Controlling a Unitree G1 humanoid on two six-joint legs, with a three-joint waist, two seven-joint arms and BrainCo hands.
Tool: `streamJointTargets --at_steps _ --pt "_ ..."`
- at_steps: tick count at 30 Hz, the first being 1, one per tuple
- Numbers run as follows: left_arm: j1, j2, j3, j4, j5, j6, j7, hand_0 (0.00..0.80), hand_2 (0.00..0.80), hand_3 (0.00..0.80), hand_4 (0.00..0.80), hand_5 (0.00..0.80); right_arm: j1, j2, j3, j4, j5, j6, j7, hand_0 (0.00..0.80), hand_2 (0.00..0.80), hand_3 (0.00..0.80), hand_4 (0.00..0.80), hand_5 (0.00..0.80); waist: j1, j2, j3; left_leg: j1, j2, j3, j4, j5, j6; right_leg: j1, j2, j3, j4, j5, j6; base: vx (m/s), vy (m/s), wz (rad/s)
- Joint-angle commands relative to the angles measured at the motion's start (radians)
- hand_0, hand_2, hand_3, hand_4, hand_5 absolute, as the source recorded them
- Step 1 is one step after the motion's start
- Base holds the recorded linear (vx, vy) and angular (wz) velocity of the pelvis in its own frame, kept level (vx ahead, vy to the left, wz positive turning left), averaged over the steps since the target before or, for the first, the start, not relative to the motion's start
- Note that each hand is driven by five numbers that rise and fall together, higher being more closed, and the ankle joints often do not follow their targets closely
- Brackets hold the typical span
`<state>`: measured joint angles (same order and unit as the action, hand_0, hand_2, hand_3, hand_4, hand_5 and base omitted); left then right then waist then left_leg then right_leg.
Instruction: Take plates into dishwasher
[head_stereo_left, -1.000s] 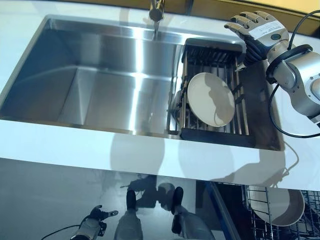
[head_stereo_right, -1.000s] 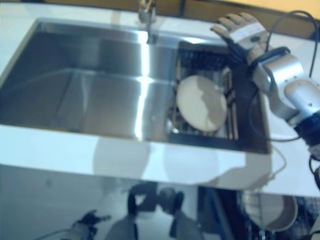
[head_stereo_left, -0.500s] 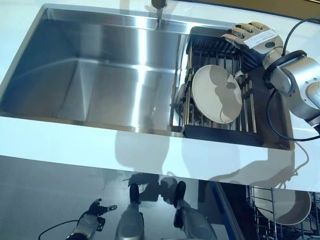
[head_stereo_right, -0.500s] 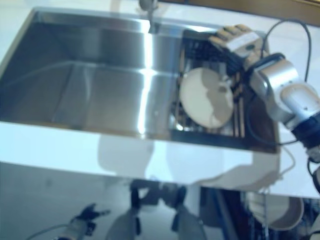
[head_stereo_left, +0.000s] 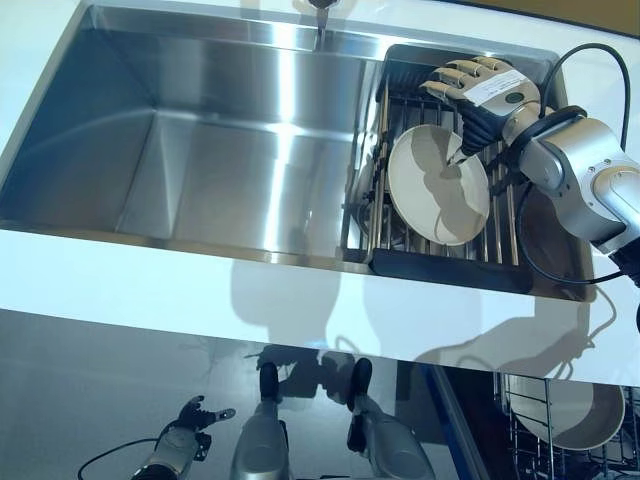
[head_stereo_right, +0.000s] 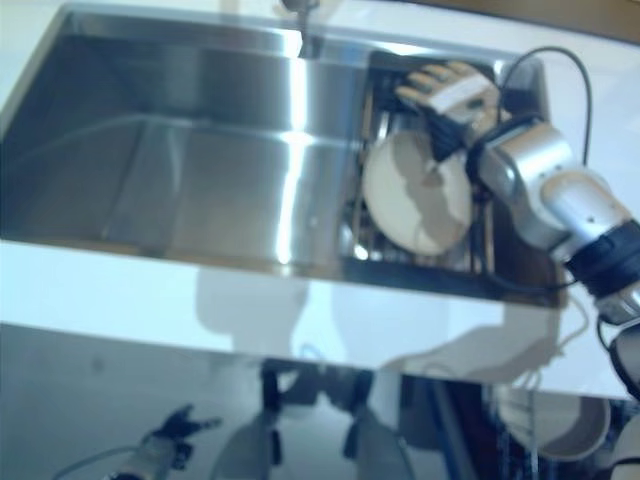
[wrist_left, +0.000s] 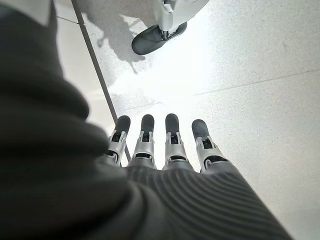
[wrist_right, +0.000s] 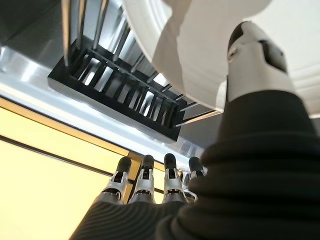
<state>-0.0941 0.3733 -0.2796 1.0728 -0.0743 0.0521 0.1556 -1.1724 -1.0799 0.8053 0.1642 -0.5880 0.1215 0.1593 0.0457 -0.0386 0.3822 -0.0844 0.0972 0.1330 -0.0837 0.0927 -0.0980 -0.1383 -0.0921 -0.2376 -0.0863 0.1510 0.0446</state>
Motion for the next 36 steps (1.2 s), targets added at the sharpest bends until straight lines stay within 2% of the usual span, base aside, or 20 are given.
streamJointTargets --at_steps 1,15,28,36 --pt "-0.027 0.021 -0.041 0.001 -0.006 -0.010 0.004 0.000 0.000 0.000 0.000 0.000 -0.064 -0.014 0.007 -0.036 -0.048 0.012 -0.006 0.000 0.000 0.000 0.000 0.000 0.020 -0.025 -0.001 -0.033 -0.025 0.018 -0.004 -0.016 0.000 0.037 -0.020 -0.014 -0.001 -0.056 0.092 0.000 0.000 0.00" --pt "-0.035 0.022 -0.035 0.007 0.000 -0.010 0.001 0.000 0.000 0.000 0.000 0.000 -0.064 0.011 0.020 -0.036 -0.075 0.028 0.043 0.000 0.000 0.000 0.000 0.000 0.028 -0.032 0.004 -0.036 -0.025 0.018 -0.004 -0.014 0.002 0.037 -0.022 -0.020 -0.001 -0.055 0.092 0.000 0.000 0.00" --pt "-0.037 0.021 -0.041 0.002 -0.004 -0.014 -0.001 0.000 0.000 0.000 0.000 0.000 -0.104 0.026 0.059 0.004 -0.109 0.004 0.077 0.000 0.000 0.000 0.000 0.000 0.034 -0.018 0.018 -0.046 -0.030 0.017 -0.004 -0.012 0.003 0.028 -0.029 -0.021 -0.001 -0.052 0.093 0.000 0.000 0.00" --pt "-0.035 0.029 -0.050 -0.017 -0.011 -0.011 -0.010 0.000 0.000 0.000 0.000 0.000 -0.154 0.036 0.108 0.055 -0.185 -0.054 0.136 0.000 0.000 0.000 0.000 0.000 0.042 -0.009 0.033 -0.059 -0.031 0.016 -0.004 -0.007 0.002 0.017 -0.030 -0.025 -0.001 -0.049 0.093 0.000 0.000 0.00"
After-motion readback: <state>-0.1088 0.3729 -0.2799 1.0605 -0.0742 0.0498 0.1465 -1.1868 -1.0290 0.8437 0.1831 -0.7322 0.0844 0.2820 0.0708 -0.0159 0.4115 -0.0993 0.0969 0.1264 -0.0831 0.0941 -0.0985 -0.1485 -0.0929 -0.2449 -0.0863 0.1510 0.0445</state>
